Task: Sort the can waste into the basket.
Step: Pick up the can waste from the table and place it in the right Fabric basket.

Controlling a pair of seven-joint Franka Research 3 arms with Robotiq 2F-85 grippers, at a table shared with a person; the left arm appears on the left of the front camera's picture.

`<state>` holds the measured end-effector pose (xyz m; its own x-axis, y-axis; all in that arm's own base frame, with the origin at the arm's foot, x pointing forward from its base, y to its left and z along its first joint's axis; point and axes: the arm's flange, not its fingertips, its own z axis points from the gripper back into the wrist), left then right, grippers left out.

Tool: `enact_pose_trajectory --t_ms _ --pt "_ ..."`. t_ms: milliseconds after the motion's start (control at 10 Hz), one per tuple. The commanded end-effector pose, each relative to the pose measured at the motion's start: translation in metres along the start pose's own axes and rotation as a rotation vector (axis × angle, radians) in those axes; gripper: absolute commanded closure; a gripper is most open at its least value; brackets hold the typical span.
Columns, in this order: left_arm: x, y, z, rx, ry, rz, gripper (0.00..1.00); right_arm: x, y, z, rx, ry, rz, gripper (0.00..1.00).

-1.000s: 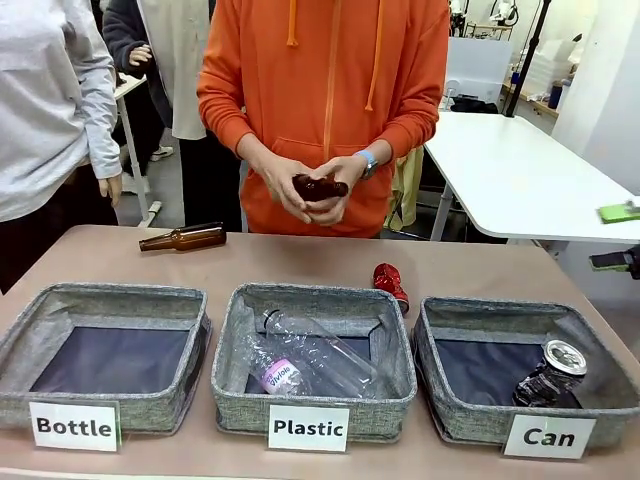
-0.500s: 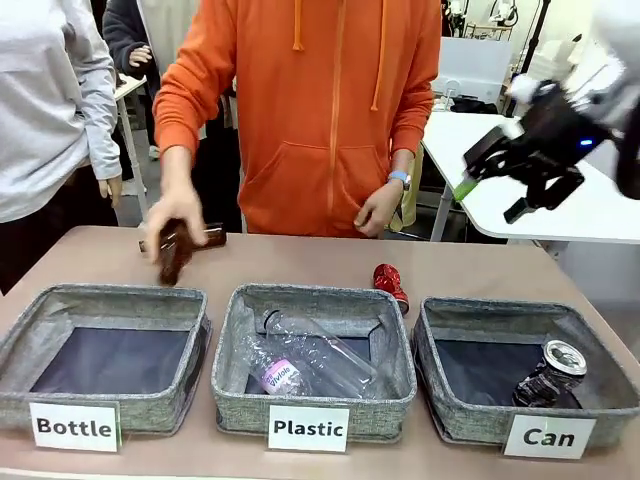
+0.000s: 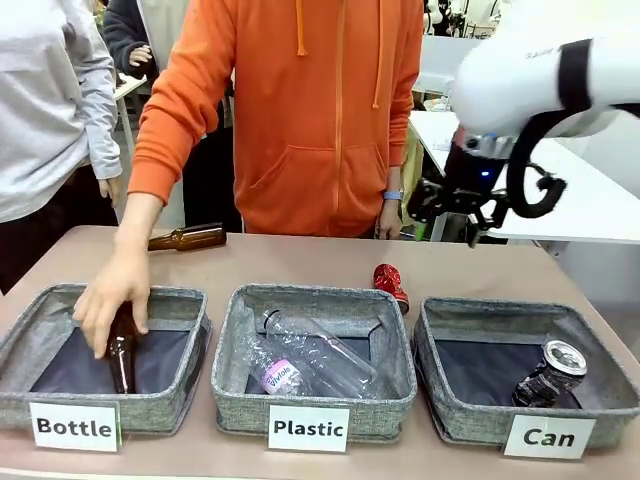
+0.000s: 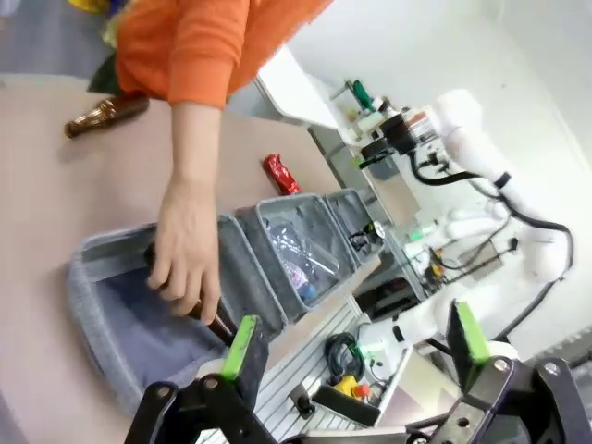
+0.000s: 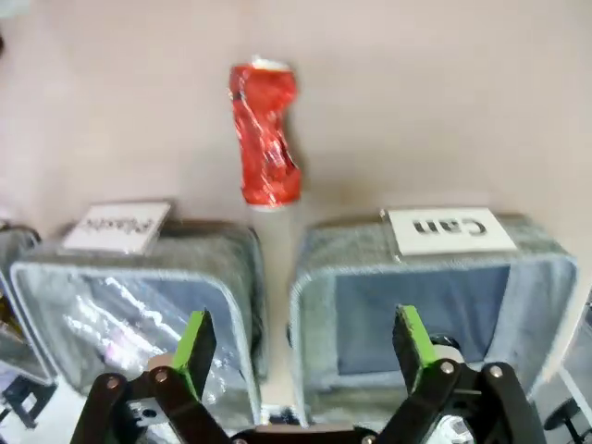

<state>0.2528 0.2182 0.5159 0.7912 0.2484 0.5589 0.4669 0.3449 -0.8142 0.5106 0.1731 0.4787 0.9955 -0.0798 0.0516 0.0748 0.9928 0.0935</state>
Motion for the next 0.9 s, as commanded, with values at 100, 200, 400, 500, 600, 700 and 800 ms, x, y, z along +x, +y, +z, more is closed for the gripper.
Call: enact_pose_trajectory --t_ms 100,200,400,500,600,700,800 --pt "-0.014 -0.008 0.061 0.030 -0.070 0.049 0.00 0.025 0.035 -0.033 0.014 -0.090 -0.018 0.00" --pt "-0.020 -0.002 0.080 0.089 -0.093 0.080 0.00 0.027 0.042 -0.051 0.019 -0.123 -0.016 0.00" --pt "-0.028 -0.001 0.120 0.135 -0.165 0.085 0.00 0.029 0.048 -0.079 0.002 -0.138 -0.040 0.00" --pt "-0.031 -0.003 0.129 0.113 -0.201 0.075 0.00 0.031 0.049 -0.089 -0.016 -0.155 -0.040 0.00" --pt "-0.032 -0.004 0.127 0.078 -0.211 0.061 0.00 0.034 0.050 -0.102 -0.013 -0.158 -0.029 0.00" --pt "-0.030 0.000 0.108 0.026 -0.168 0.063 0.00 0.036 0.047 -0.116 -0.028 -0.134 -0.011 0.00" --pt "-0.025 0.005 0.082 -0.007 -0.100 0.073 0.00 0.037 0.045 -0.122 -0.043 -0.133 -0.022 0.00"
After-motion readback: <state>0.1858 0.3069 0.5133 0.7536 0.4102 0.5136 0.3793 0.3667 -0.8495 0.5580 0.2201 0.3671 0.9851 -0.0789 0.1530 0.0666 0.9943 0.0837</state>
